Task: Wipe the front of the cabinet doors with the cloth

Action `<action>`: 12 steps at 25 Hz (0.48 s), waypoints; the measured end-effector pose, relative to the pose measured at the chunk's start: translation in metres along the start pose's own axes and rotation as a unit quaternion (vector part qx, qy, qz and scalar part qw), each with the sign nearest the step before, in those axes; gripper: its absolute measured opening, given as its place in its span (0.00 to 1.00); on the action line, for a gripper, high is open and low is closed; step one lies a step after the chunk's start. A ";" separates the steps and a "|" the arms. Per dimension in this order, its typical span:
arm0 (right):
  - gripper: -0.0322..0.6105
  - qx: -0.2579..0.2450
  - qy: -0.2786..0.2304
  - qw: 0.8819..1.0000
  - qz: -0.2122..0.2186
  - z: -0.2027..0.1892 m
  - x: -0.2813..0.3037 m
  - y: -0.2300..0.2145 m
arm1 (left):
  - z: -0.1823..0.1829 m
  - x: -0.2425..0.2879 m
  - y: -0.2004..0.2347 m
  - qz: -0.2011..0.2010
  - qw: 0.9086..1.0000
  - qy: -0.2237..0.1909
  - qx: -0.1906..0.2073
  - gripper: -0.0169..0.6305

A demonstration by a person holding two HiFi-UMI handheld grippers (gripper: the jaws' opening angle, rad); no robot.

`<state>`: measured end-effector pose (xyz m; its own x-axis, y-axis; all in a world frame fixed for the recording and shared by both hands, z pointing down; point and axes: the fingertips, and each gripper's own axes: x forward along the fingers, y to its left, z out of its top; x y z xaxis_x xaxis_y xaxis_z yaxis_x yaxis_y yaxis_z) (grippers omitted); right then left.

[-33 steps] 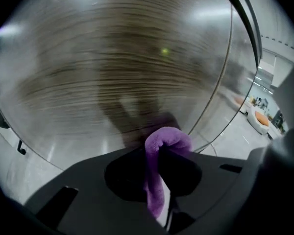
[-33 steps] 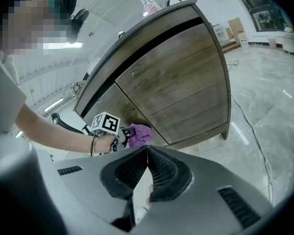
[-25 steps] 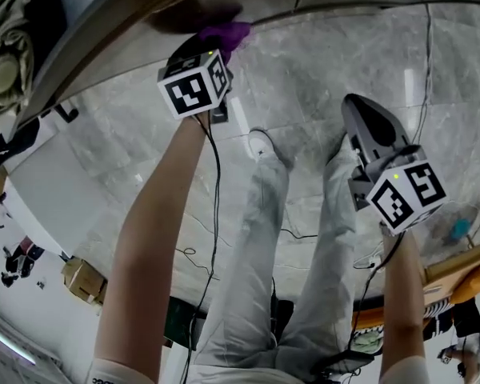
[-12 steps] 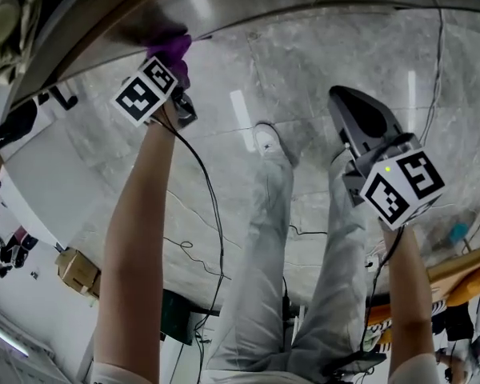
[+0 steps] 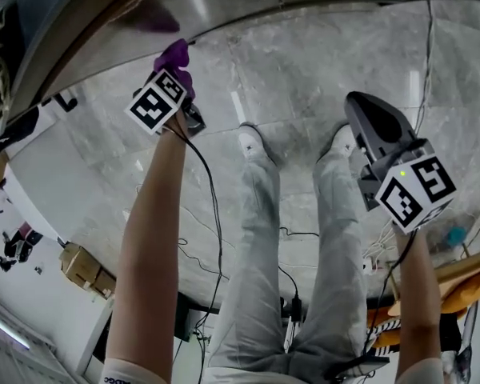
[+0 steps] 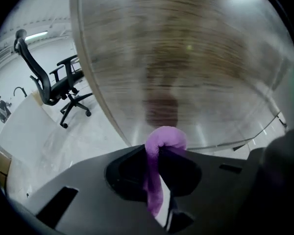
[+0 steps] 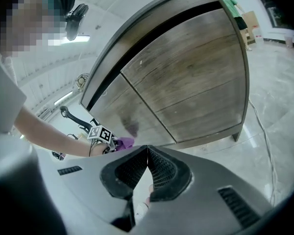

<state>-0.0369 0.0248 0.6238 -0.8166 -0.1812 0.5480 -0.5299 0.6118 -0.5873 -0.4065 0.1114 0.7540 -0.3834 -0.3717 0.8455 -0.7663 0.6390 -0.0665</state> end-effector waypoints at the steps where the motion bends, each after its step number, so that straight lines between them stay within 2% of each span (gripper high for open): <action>1: 0.09 0.003 0.000 1.000 -0.001 -0.001 -0.007 -0.007 | -0.007 0.001 -0.021 -0.009 1.000 0.005 0.004 0.11; 4: 0.09 0.015 -0.002 1.000 -0.005 -0.006 -0.026 -0.027 | -0.023 0.008 -0.089 -0.040 0.999 0.016 0.014 0.11; 8: 0.09 0.040 -0.013 0.999 -0.016 -0.013 -0.045 -0.047 | -0.030 0.021 -0.168 -0.079 0.997 0.020 0.004 0.11; 12: 0.09 0.069 -0.027 0.996 -0.039 -0.028 -0.054 -0.067 | -0.034 0.036 -0.220 -0.118 0.993 0.024 0.014 0.11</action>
<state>0.0493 0.0152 0.6506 -0.7805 -0.2684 0.5646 -0.6162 0.4828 -0.6223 -0.2346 -0.0195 0.8170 -0.1679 -0.4758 0.8634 -0.8458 0.5194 0.1218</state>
